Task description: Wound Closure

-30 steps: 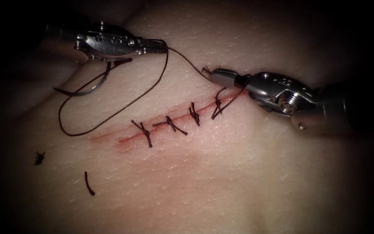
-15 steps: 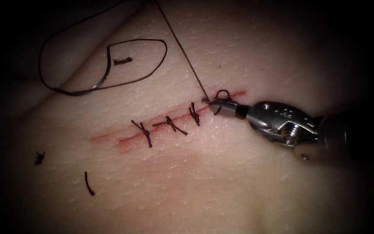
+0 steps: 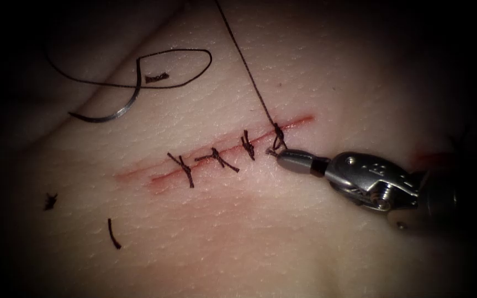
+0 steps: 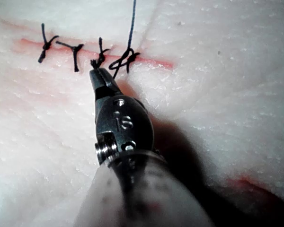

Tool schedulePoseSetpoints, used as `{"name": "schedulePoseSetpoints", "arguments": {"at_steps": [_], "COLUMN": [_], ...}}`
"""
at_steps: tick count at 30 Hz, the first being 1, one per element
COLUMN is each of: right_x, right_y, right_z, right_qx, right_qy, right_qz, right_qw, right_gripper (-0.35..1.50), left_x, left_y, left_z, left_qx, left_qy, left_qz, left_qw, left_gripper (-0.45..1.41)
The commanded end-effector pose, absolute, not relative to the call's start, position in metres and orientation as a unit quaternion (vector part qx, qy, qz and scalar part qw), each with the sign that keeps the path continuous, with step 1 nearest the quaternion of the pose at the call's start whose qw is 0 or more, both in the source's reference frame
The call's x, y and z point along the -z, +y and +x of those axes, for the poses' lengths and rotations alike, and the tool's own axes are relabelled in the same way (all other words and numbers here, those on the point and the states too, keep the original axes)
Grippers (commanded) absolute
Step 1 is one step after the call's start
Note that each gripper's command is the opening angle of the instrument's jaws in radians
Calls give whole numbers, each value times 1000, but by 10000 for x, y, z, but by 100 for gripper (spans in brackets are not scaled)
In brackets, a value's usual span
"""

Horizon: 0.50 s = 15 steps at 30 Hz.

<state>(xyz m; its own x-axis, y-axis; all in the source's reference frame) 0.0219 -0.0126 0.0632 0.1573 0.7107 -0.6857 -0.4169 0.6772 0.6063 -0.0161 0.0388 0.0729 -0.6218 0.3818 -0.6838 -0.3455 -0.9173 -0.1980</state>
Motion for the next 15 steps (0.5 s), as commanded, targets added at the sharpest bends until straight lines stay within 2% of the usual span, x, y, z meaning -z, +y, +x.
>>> {"name": "schedulePoseSetpoints", "arguments": {"at_steps": [1, 15], "right_x": [-638, -640], "right_y": [-134, -154], "right_z": [225, 218], "right_qx": [-377, -366], "right_qy": [529, 535], "right_qz": [141, 142], "right_qw": [748, 748], "right_gripper": [-35, -35], "left_x": [-735, -763], "left_y": [390, 419], "left_z": [-168, -156], "left_qx": [-900, -905], "left_qy": [-23, 6], "left_qz": [-386, -371], "left_qw": [201, 210], "left_gripper": [-45, -45]}}
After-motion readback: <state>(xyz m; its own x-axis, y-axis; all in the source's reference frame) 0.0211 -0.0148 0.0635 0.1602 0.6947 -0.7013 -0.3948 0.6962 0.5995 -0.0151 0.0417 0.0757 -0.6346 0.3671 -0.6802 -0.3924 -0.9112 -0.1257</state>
